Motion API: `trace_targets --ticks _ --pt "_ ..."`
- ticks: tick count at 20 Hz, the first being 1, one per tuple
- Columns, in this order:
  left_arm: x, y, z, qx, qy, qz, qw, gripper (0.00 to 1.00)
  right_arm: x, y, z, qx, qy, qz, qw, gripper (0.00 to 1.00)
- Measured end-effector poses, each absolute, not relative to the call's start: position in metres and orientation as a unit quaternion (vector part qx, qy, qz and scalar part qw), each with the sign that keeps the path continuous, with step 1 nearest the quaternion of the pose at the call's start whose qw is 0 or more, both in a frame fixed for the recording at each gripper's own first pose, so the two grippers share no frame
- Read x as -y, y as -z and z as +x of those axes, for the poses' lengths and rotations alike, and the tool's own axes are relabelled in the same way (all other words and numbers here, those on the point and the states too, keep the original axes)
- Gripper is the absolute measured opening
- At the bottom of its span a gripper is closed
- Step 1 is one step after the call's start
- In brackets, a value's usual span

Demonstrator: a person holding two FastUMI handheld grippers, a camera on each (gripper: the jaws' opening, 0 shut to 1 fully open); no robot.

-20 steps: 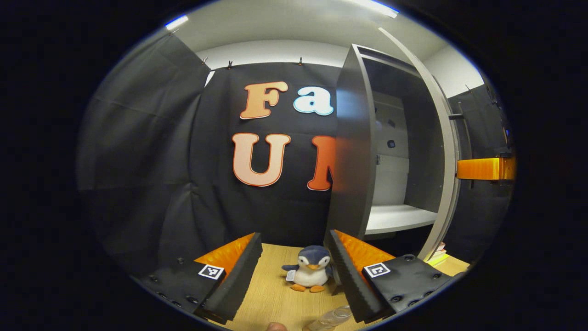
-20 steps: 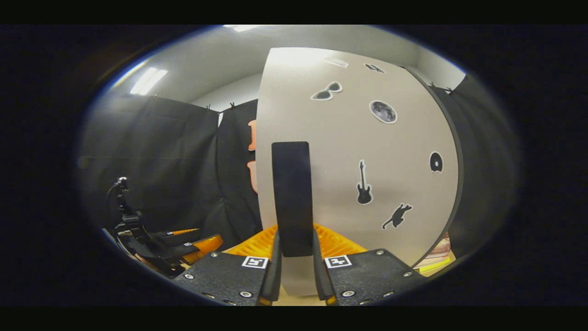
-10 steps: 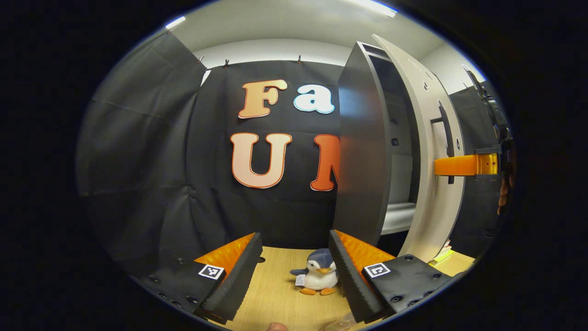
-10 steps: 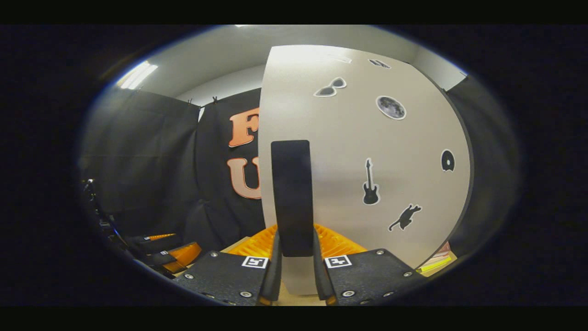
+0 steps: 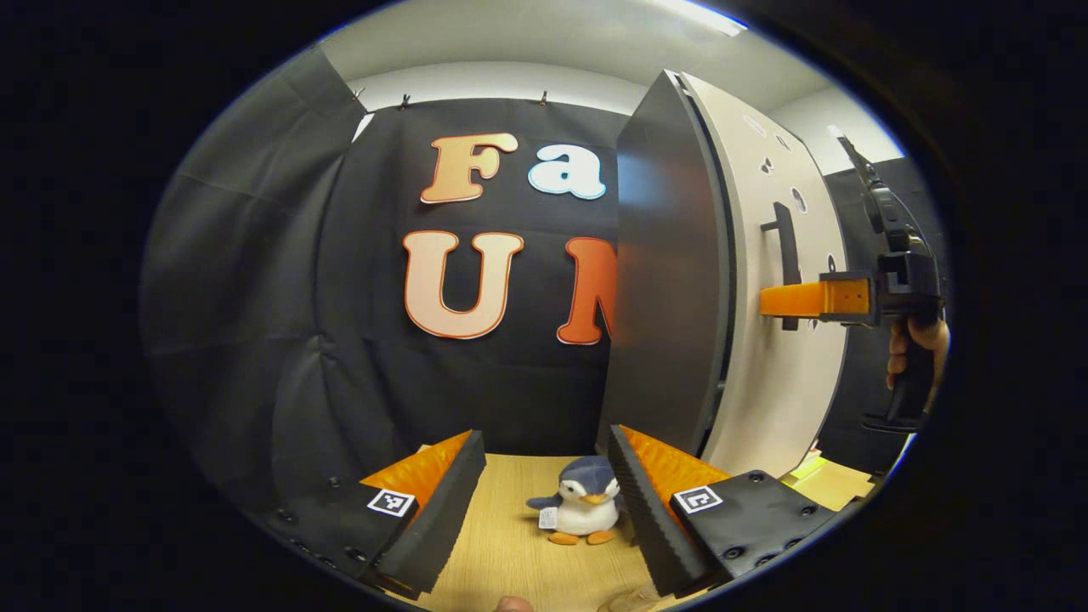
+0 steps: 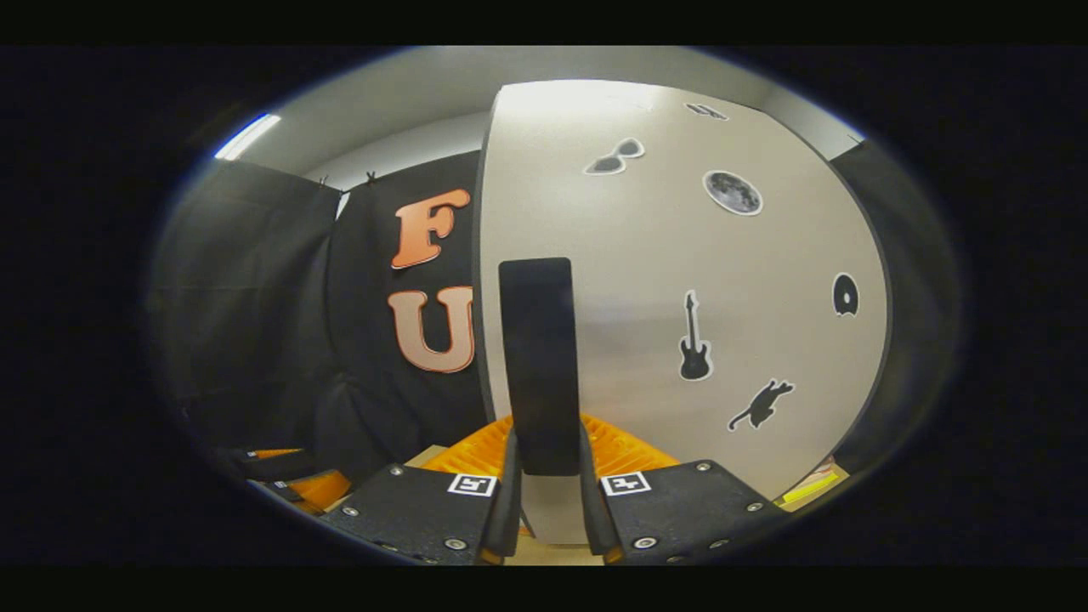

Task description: Open the cabinet door with the right hand, grasp the bottle in the cabinet with the left hand and place it on the coaster, then close the cabinet door with the right hand.

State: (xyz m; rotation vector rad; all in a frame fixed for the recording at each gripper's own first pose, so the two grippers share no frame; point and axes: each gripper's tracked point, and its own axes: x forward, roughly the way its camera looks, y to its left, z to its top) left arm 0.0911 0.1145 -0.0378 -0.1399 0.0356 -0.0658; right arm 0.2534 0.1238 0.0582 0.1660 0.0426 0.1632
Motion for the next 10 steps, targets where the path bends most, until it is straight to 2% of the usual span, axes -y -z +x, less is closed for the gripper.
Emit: trace_targets --ticks 10 --pt "-0.1164 0.0411 0.0936 -0.021 0.074 -0.075 0.994 0.95 -0.1207 -0.0583 0.2625 -0.026 -0.046 0.102 0.993 0.41"
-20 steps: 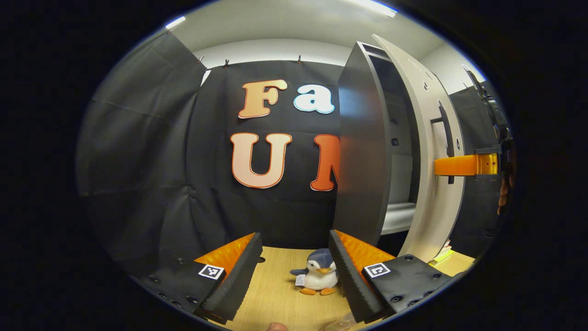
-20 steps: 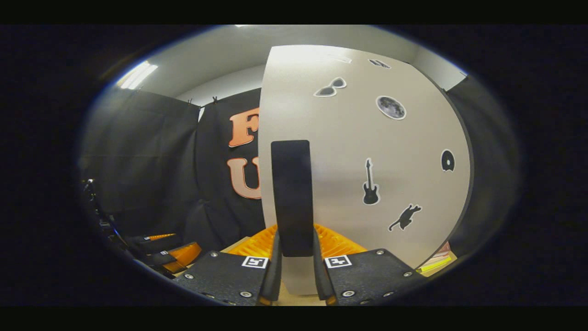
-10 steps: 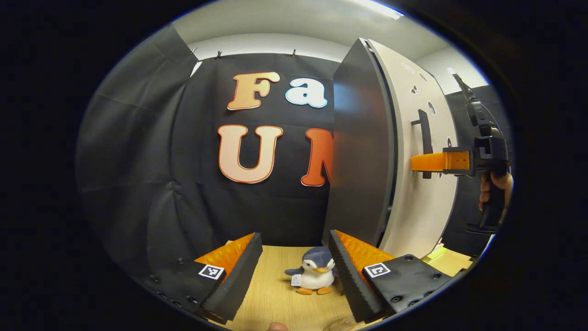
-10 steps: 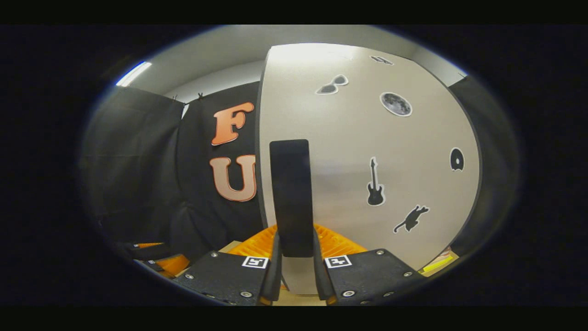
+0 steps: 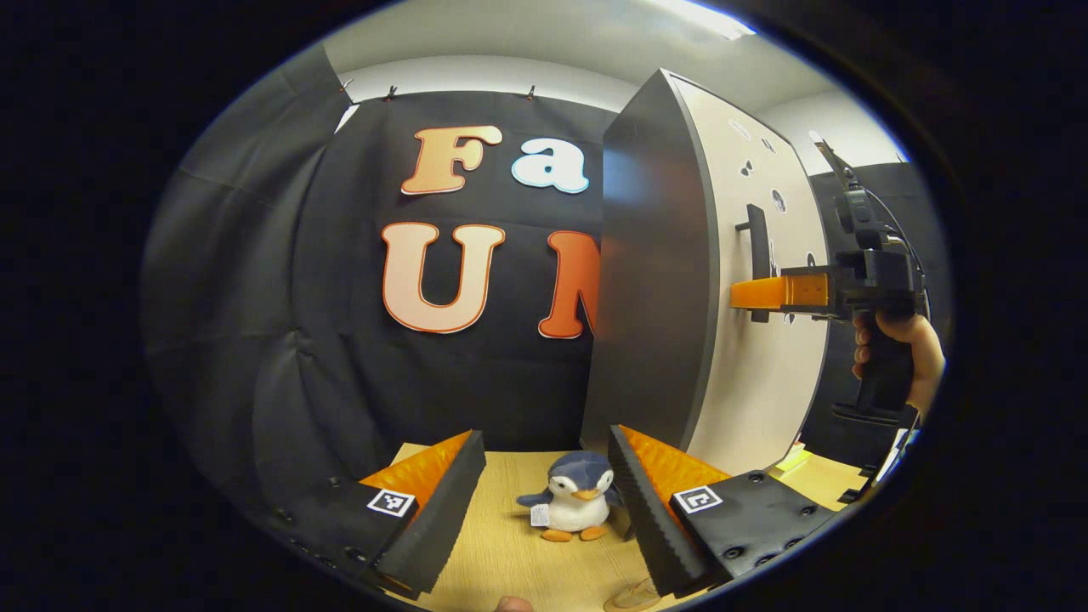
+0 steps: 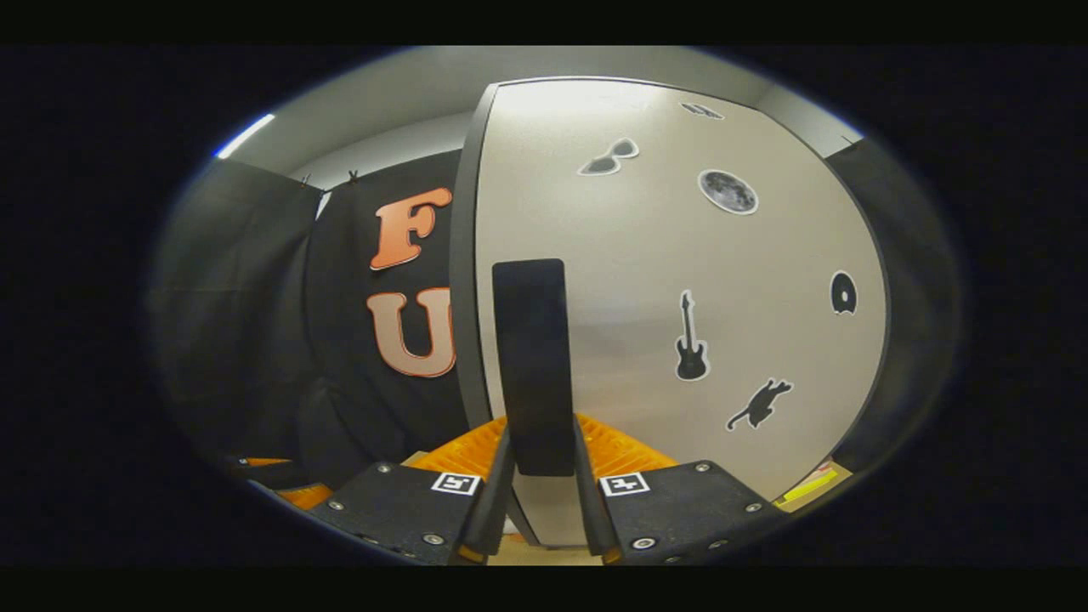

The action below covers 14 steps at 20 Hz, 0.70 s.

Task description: Open the cabinet door with the right hand, grasp the bottle in the cabinet with the left hand and place it on the coaster, then close the cabinet door with the right hand.

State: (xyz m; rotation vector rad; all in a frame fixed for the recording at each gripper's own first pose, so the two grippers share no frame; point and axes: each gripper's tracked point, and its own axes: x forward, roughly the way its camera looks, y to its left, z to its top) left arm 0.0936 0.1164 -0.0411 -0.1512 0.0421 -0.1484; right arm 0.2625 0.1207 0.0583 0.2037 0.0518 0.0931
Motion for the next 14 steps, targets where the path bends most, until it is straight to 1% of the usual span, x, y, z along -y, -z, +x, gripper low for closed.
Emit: trace_targets --ticks 1,2,6,7,9,11,13,14 --pt "-0.115 0.042 0.095 -0.021 0.077 -0.076 0.994 0.95 -0.122 -0.057 0.262 -0.028 -0.046 0.107 0.993 0.38" --pt "-0.116 0.042 0.096 -0.02 0.077 -0.076 0.994 0.95 -0.124 -0.058 0.263 -0.028 -0.048 0.11 0.992 0.39" --pt "-0.118 0.04 0.097 -0.019 0.073 -0.083 0.994 0.95 -0.127 -0.057 0.265 -0.033 -0.049 0.109 0.992 0.48" --pt "-0.12 0.042 0.097 -0.021 0.07 -0.083 0.994 0.95 -0.127 -0.056 0.264 -0.034 -0.049 0.106 0.993 0.54" --pt "-0.123 0.042 0.095 -0.023 0.061 -0.081 0.995 0.95 -0.126 -0.054 0.262 -0.039 -0.044 0.101 0.993 0.62" --pt "-0.125 0.041 0.092 -0.02 0.048 -0.079 0.995 0.95 -0.123 -0.051 0.258 -0.04 -0.045 0.101 0.993 0.82" --pt "-0.127 0.041 0.09 -0.021 0.033 -0.076 0.996 0.95 -0.119 -0.054 0.251 -0.032 -0.049 0.106 0.993 0.9" --pt "-0.126 0.04 0.087 -0.022 0.024 -0.075 0.997 0.96 -0.117 -0.054 0.247 -0.031 -0.051 0.108 0.992 0.93"
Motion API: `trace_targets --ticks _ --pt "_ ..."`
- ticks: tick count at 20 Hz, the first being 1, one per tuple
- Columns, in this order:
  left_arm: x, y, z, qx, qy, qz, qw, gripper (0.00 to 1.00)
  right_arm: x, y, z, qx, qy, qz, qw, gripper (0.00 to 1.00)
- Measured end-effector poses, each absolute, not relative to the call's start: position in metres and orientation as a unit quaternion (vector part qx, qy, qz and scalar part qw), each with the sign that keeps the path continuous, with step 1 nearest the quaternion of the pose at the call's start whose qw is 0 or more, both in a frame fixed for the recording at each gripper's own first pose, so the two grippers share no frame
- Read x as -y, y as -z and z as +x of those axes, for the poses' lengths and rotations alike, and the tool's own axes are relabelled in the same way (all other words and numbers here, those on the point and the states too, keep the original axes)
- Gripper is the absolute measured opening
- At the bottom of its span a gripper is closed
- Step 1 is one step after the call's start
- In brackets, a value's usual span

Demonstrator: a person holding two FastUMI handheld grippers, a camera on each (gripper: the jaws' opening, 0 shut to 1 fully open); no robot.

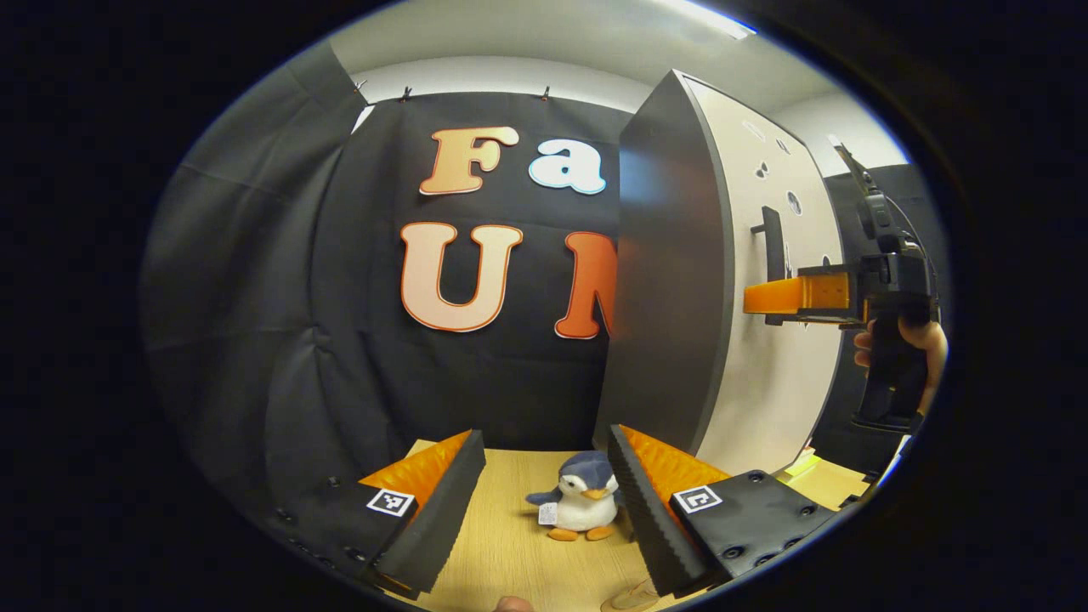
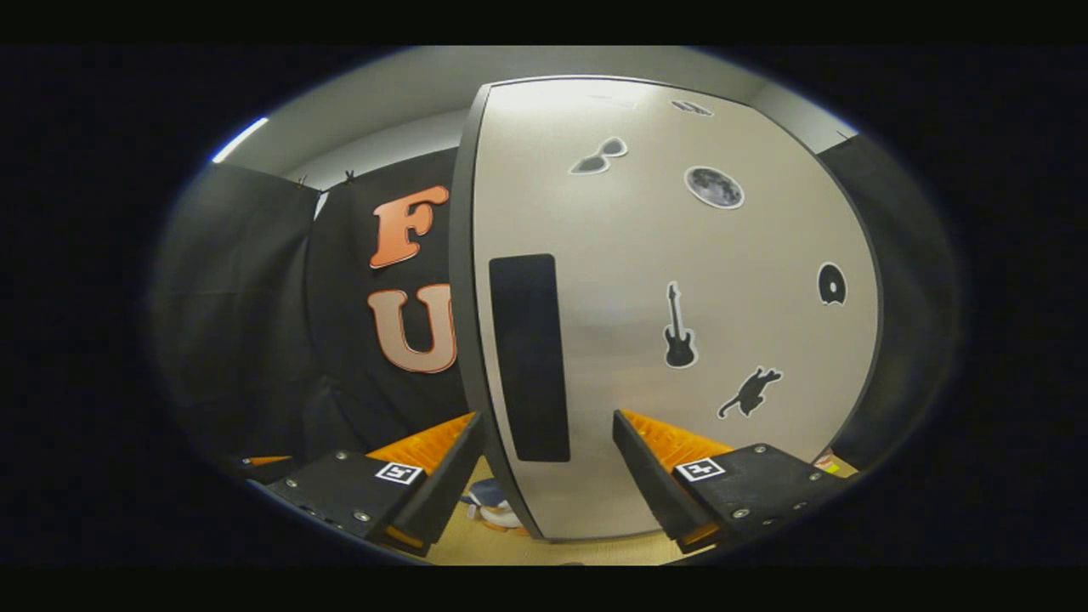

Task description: Open the cabinet door with the right hand, grasp the bottle in the cabinet with the left hand and place it on the coaster, then close the cabinet door with the right hand.

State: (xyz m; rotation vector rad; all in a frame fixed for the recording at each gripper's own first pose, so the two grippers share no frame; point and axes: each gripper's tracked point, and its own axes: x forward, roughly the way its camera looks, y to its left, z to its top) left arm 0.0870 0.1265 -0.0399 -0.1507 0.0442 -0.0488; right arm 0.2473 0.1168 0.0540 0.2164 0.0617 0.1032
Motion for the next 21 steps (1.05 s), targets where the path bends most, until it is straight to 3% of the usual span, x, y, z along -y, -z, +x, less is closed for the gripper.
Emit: trace_targets --ticks 21 --pt "-0.022 -0.014 -0.018 0.006 -0.069 -0.05 0.996 0.95 -0.013 -0.033 0.079 0.009 -0.079 -0.008 0.997 0.93"
